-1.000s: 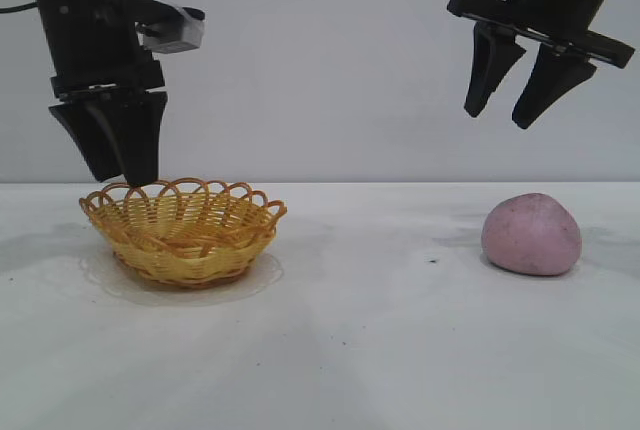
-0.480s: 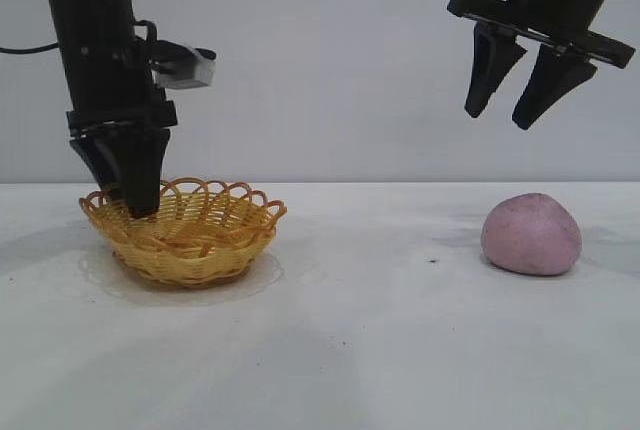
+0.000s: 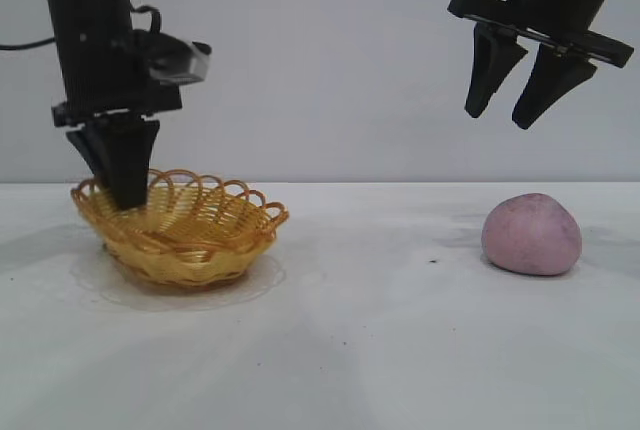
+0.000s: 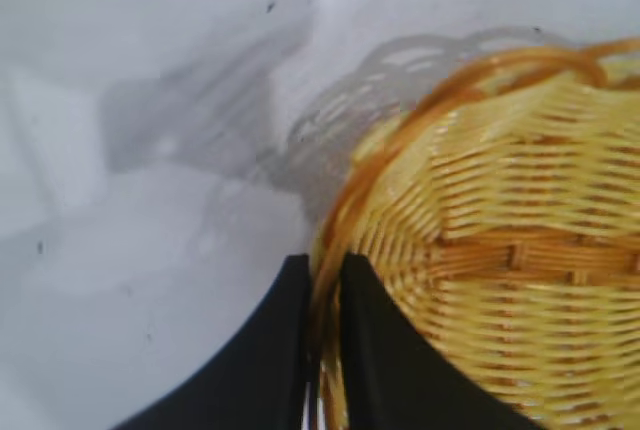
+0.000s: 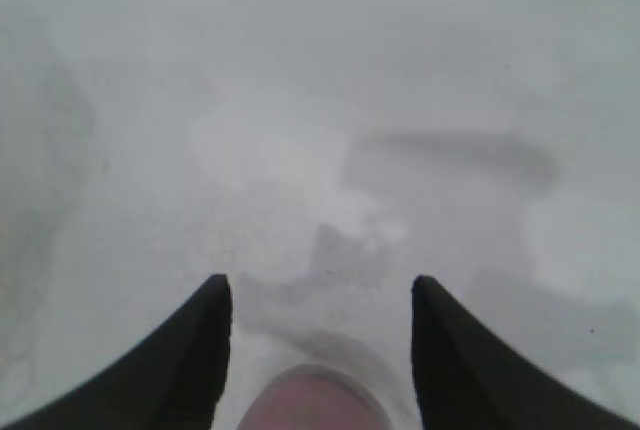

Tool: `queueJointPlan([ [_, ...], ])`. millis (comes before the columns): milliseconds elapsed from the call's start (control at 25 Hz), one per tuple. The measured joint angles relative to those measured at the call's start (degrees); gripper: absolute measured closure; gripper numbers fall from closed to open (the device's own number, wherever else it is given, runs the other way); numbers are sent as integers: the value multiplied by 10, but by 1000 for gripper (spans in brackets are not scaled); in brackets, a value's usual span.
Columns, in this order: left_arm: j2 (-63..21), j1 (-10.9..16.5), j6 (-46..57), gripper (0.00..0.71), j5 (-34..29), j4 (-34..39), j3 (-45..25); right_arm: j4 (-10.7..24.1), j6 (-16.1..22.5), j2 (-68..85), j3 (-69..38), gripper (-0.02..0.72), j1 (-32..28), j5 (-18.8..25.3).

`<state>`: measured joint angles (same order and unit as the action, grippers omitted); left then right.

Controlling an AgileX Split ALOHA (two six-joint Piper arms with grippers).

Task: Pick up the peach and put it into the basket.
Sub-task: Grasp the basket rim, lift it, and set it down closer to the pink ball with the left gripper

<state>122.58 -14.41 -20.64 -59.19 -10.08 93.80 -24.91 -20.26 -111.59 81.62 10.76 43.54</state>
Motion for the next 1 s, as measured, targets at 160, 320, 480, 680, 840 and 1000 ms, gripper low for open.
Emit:
queueJointPlan([
  [160, -41, 24, 67, 710, -22, -54, 0, 1, 0, 0, 0, 333, 0, 0],
  [320, -71, 29, 125, 710, -38, -96, 0, 1, 0, 0, 0, 333, 0, 0],
  [480, -83, 29, 157, 710, -58, -132, 0, 1, 0, 0, 0, 333, 0, 0],
  [680, -96, 22, 202, 710, -65, -160, -1, 1, 0, 0, 0, 333, 0, -3],
  [840, -95, -4, 240, 710, -60, -159, -1, -1, 0, 0, 0, 333, 0, -7],
  [1000, -95, -49, 294, 710, -22, -134, -8, -2, 0, 0, 0, 333, 0, -8],
])
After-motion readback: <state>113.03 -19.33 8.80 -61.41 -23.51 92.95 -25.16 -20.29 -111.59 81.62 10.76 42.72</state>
